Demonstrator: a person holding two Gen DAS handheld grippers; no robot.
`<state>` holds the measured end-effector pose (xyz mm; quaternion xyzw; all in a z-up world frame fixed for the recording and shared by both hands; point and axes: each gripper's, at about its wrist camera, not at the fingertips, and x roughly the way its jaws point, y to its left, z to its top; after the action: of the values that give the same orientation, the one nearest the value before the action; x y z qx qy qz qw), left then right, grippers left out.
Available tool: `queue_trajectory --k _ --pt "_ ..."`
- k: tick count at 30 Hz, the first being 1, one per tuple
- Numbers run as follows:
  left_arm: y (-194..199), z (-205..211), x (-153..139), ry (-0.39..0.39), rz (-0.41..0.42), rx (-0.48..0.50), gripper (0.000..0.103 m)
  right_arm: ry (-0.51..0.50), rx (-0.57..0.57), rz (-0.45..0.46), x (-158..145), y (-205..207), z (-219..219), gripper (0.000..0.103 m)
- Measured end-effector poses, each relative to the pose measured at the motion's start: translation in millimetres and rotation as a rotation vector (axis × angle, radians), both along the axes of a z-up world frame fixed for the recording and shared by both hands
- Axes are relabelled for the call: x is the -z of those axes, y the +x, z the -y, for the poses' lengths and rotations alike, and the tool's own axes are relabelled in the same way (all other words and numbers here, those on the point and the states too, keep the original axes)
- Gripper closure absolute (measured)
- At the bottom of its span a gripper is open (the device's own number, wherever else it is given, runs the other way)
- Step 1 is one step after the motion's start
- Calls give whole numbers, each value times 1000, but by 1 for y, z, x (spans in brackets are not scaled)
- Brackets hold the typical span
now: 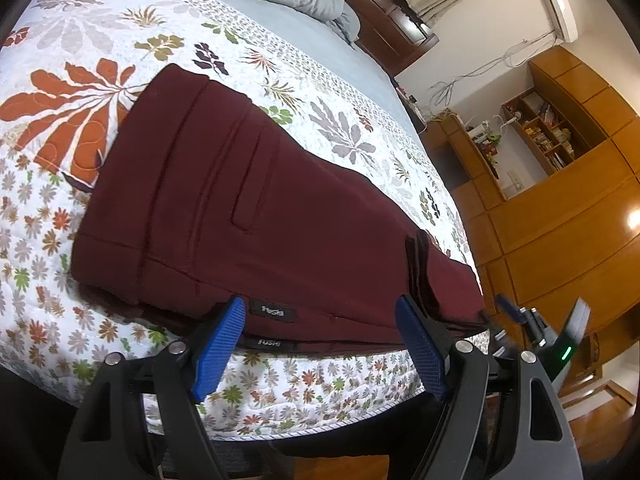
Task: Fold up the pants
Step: 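Lay the leg ends onto the folded trousers and open the right gripper, then grasp the edge of the folded maroon trousers with the left gripper while the right gripper grasps it too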
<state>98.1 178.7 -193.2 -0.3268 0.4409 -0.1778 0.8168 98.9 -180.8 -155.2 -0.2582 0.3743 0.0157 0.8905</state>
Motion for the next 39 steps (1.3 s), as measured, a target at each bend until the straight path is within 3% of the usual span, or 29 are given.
queue_trajectory --k 4,8,10,12,16,21,26,28,30,31,33,35,36,39 --pt "7 15 0 1 3 23 25 188 214 -20 -15 28 90 56" --pt "11 24 2 1 -5 29 25 232 272 -131 24 35 126 56" --pt "12 27 6 2 -16 28 25 200 256 -212 50 33 127 55" --pt "12 29 8 7 -22 30 25 187 235 -208 57 19 123 57" --pt "12 32 6 17 -22 23 25 246 181 -124 18 23 108 55" --pt "1 36 -2 5 -3 -53 25 378 39 -210 10 67 59 56" --pt "-16 41 -13 15 15 -119 25 405 -16 -313 25 118 15 56" --pt "-24 37 -11 25 2 -169 25 407 -27 -393 44 131 2 54" --pt "-28 33 -7 28 -23 -214 25 398 -47 -406 51 132 -11 41" --pt "-33 30 -4 31 -42 -245 25 374 -59 -412 53 131 -20 41" --pt "-41 26 1 40 -72 -289 25 321 -72 -389 51 127 -28 48" --pt "-49 20 4 11 -88 -324 25 366 -64 -374 37 119 -23 59" --pt "-53 16 5 -5 -91 -338 25 412 -56 -372 27 114 -16 59" --pt "-65 -5 10 -74 -99 -431 25 423 -26 -379 20 106 -6 59"
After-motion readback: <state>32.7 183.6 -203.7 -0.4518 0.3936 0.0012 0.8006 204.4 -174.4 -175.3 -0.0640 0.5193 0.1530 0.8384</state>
